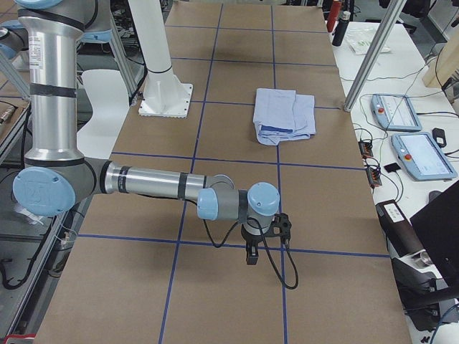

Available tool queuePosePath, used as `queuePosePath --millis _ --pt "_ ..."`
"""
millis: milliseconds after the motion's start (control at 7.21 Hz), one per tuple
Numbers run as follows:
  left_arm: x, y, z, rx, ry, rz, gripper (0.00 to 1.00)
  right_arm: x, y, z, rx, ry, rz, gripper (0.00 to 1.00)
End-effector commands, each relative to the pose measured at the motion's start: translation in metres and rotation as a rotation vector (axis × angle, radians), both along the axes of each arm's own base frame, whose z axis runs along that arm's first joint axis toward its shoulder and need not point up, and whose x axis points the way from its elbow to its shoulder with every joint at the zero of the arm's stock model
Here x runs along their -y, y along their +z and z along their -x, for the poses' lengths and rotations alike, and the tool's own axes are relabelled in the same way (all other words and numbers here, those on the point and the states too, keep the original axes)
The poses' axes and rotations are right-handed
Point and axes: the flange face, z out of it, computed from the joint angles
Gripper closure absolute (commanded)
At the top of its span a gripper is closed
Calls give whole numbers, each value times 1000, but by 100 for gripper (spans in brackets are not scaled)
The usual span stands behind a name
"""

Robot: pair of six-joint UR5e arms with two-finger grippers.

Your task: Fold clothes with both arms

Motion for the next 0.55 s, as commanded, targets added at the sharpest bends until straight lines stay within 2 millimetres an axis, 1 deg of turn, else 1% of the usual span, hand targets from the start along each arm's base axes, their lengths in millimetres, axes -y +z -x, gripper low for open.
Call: queuePosePath --millis 0,139,277,416 --pt "-10 8 -2 -52 20 16 1 -9 7 -19 77 55 26 0" --pt "-10 6 -2 -52 20 13 1 -13 7 -27 74 71 20 0" --pt "-10 4 -2 -53 20 10 1 -12 -11 -37 64 98 -3 0" --pt "-10 4 -2 -53 19 9 1 -6 -28 -37 62 100 22 0"
